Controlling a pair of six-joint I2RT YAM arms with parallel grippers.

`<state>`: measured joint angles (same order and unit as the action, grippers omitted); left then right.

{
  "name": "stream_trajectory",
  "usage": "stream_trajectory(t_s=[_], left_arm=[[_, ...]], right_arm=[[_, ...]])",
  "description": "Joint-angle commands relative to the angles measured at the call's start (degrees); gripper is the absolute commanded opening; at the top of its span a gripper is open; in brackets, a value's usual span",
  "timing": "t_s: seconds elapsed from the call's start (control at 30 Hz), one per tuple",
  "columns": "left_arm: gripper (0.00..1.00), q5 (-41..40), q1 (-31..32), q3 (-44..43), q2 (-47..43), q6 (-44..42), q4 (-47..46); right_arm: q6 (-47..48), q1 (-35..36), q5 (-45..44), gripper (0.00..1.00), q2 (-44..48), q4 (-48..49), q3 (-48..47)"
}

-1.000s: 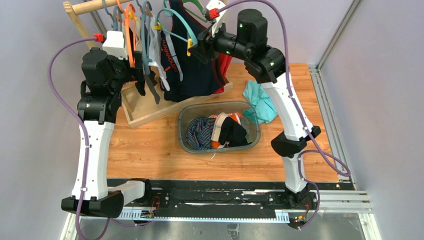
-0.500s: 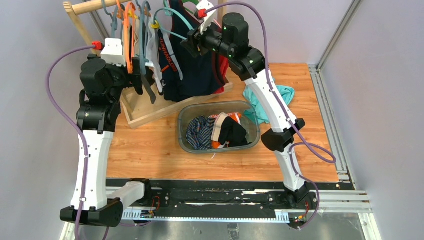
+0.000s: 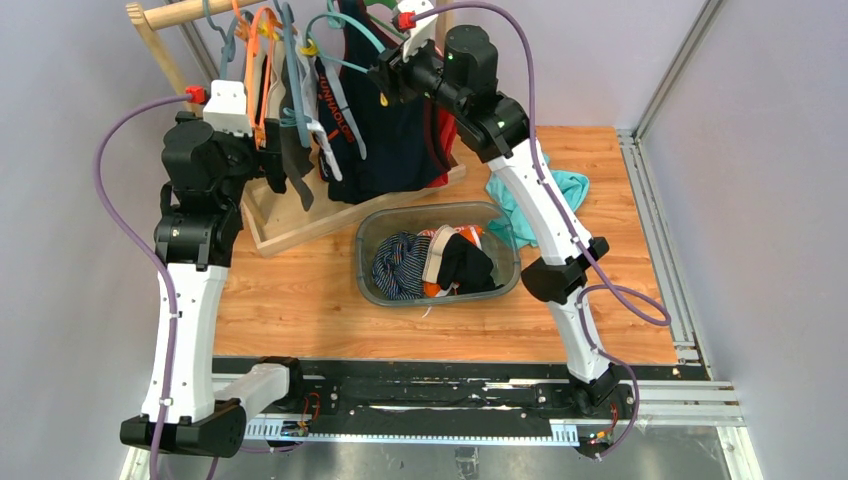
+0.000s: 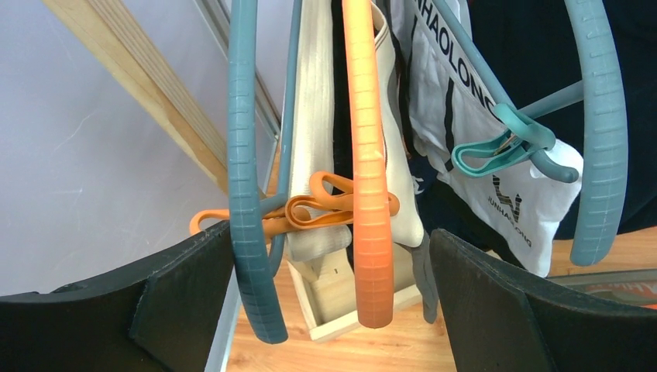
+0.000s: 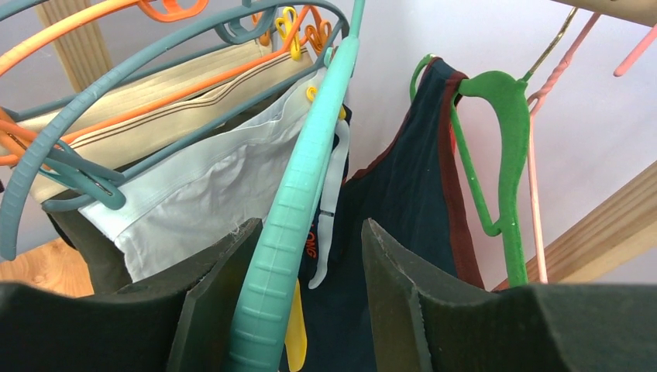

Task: Remove the underwear clipped to the hanger
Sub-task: Pick up the hanger from the clothesline.

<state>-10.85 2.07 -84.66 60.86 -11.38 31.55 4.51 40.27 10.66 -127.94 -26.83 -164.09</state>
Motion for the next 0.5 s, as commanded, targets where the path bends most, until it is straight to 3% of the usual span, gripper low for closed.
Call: stream_trajectory(t_s=[0.0, 0.17, 0.23, 0.3, 0.37, 0.47], left_arm=[[0.98, -0.3, 0.3, 0.7, -1.3, -0.4, -2.3], [0.98, 0.1, 0.3, 1.4, -1.6, -0.4, -2.8], [0.98, 0.3, 0.3, 1.3, -1.5, -0.2, -2.8], [0.98, 0.6, 0.3, 1.2, -1.4, -0.1, -2.8], [0.98, 0.8, 0.3, 1.1, -1.3, -0.1, -2.9], [0.98, 1.2, 0.3, 1.1, -1.0, 0.1, -2.9]], right_arm=[[-0.4, -0.1, -4.1, 0.3, 2.1, 2.1, -1.0], [0.5, -0.2, -5.5, 0.11, 5.0, 1.7, 1.6], [1.3, -0.2, -6.0, 0.09, 6.7, 1.6, 4.0], [2.4, -0.2, -5.8, 0.22, 8.5, 1.5, 6.7], [3.0, -0.2, -5.6, 0.43, 10.2, 1.1, 9.2], [3.8, -0.2, -5.4, 0.53, 12.1, 0.3, 11.2]])
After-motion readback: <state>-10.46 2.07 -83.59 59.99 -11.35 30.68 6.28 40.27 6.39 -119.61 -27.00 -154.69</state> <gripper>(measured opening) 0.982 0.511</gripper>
